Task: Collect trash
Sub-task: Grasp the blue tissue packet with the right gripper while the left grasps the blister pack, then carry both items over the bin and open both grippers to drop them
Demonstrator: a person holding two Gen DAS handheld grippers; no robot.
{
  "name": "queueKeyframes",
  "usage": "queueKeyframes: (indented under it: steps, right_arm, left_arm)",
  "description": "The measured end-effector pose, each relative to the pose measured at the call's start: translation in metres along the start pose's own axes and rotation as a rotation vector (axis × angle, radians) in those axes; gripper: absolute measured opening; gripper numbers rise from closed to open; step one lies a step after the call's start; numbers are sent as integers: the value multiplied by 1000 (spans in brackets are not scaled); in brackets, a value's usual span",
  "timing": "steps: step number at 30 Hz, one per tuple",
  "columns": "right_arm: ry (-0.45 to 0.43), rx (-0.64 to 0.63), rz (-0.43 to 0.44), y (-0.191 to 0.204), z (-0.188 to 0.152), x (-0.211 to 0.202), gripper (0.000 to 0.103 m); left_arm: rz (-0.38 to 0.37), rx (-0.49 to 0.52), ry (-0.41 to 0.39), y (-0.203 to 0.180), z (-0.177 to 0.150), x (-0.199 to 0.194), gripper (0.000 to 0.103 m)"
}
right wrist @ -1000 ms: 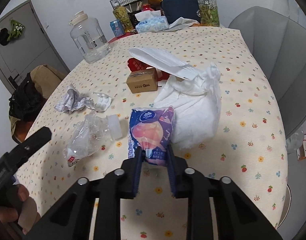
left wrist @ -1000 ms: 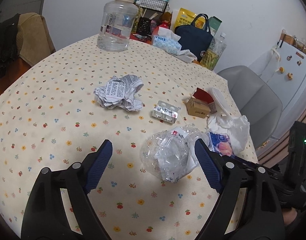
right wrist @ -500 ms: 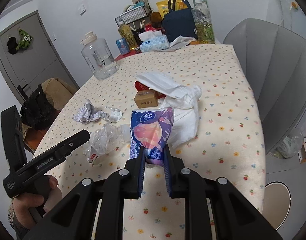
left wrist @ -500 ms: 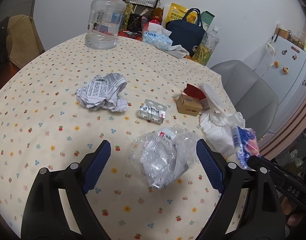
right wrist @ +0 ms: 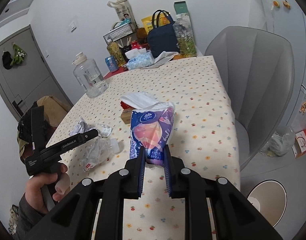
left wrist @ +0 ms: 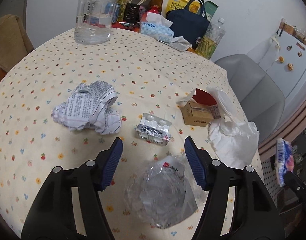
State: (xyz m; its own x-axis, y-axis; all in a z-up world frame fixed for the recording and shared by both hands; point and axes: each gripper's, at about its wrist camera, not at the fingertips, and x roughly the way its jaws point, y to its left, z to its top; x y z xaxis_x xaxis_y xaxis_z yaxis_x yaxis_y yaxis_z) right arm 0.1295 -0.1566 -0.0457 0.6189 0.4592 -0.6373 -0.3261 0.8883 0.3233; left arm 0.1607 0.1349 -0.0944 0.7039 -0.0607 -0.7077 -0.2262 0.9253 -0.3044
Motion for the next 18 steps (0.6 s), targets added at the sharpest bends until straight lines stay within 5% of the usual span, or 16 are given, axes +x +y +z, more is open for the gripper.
queueKeyframes:
  steps: [5,9,18]
  right_arm:
    - [-18,36,-22,-16,-2,-11,18]
    - [-33,48,-30,-24,-3,-19,18]
    - [-51,71,-16,-38,-7,-28,18]
  left_arm:
    - [8,17,49,-2,10,21,64]
    - [37,21,60,1,14,32,41]
    - [49,36,1,-12,7,-5,41]
